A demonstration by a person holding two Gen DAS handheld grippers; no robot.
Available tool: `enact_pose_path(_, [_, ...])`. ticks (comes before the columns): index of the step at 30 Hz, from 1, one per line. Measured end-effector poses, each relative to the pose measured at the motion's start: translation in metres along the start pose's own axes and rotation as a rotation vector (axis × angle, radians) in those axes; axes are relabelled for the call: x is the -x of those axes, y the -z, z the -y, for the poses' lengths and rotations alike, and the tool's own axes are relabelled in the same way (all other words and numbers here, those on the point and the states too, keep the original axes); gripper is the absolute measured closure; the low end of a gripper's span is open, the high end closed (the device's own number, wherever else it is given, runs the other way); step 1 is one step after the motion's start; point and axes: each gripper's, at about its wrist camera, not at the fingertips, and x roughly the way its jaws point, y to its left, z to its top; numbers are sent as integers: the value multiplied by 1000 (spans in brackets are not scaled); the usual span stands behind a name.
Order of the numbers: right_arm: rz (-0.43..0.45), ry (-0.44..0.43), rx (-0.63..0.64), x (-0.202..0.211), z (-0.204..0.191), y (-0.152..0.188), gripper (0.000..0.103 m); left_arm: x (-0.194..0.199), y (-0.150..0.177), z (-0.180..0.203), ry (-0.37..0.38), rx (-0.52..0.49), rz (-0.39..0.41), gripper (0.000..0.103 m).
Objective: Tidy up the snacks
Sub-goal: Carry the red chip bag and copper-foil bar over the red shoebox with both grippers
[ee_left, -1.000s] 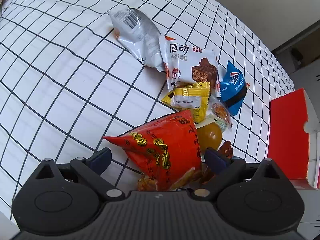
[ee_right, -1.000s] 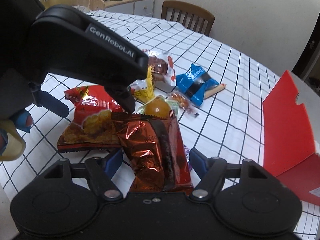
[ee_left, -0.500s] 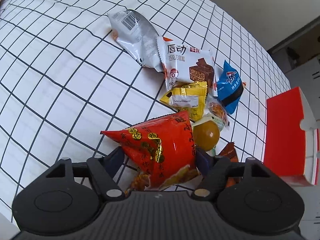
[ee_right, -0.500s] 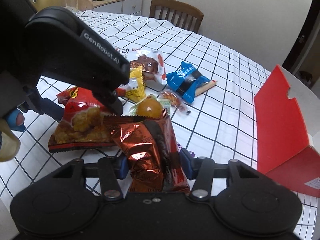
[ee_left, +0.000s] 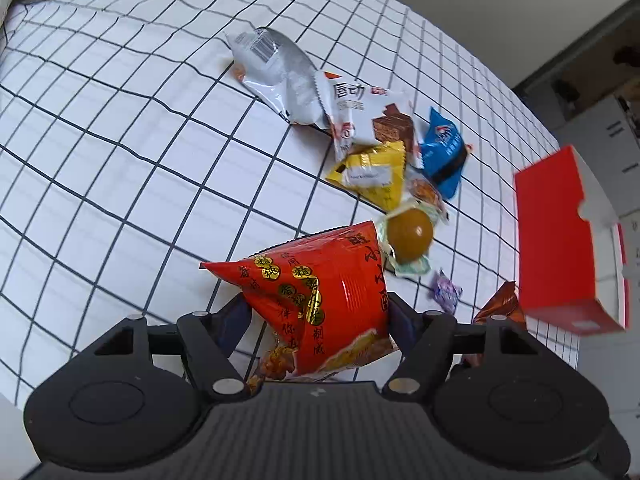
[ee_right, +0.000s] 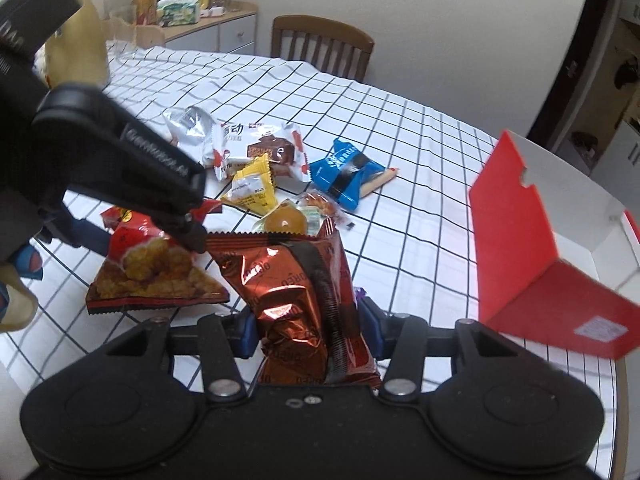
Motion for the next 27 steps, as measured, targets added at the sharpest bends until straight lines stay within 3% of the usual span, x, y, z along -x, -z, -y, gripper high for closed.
enact_pose_path(13, [17, 32, -152, 51, 17, 3, 55, 46, 21, 38, 79, -182, 64, 31])
enact_pose_path(27, [76, 102, -250, 92, 81, -14, 55, 80, 27, 130, 128, -406, 195, 31])
